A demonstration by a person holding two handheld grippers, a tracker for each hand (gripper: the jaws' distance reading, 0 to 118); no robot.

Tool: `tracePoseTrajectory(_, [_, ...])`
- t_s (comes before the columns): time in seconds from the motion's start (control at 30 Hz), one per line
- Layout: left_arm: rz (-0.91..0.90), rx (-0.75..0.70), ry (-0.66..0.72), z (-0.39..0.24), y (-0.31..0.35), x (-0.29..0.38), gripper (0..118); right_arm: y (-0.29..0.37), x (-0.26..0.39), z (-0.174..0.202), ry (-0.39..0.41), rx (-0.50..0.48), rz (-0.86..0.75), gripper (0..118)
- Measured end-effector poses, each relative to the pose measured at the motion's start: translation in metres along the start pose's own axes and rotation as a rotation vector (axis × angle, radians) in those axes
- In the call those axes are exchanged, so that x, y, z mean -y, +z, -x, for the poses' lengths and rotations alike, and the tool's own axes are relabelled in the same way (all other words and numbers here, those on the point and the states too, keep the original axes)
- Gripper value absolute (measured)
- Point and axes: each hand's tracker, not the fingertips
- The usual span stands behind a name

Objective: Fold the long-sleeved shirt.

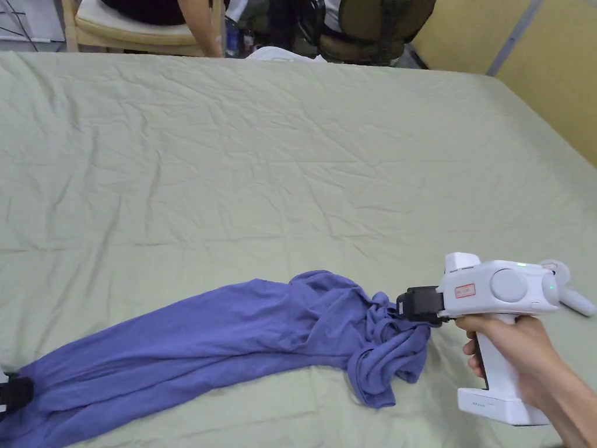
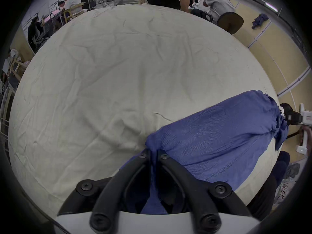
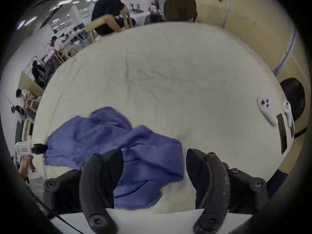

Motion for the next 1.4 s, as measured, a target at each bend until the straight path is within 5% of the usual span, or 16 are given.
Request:
tracePoseTrajectory(0.17, [0.008, 0.0, 0.003, -0.001, -0.001, -0.002, 6, -0.048, 0.005, -0.018, -0.108, -0.011, 0.089, 43])
tracePoseTrajectory(0.23, [0.008, -0.008, -0.002, -0.003, -0.001, -0.002, 6, -0.052, 0.007, -0.02, -0.176, -0.036, 0.076, 42])
tracePoseTrajectory(0.33, [0.008, -0.024, -0.018, -0.008, -0.002, -0.002, 6, -0.05, 0.005, -0.014, -0.101, -0.006, 0.082, 44])
tracePoseTrajectory(0.43, [0.003, -0.039, -0.029, -0.009, -0.004, -0.002, 6, -0.05, 0.005, -0.012, -0.115, 0.004, 0.084, 44])
tracePoseTrajectory(0.57, [-0.027, -0.059, -0.049, -0.012, 0.003, 0.001, 6, -0.04, 0.007, 0.007, -0.105, 0.031, 0.042, 21])
tracePoseTrajectory(0.67, [-0.083, -0.076, -0.088, -0.016, 0.021, 0.002, 6, -0.02, 0.009, 0.029, 0.042, 0.058, -0.034, 16])
tracePoseTrajectory(1.1, [-0.502, 0.043, -0.124, -0.03, 0.197, -0.062, 4, 0.184, -0.021, 0.098, 0.246, -0.04, -0.52, 14])
tracePoseTrajectory(1.4, [-0.782, 0.025, -0.167, -0.025, 0.366, -0.127, 4, 0.355, -0.061, 0.145, 0.271, -0.095, -0.792, 14])
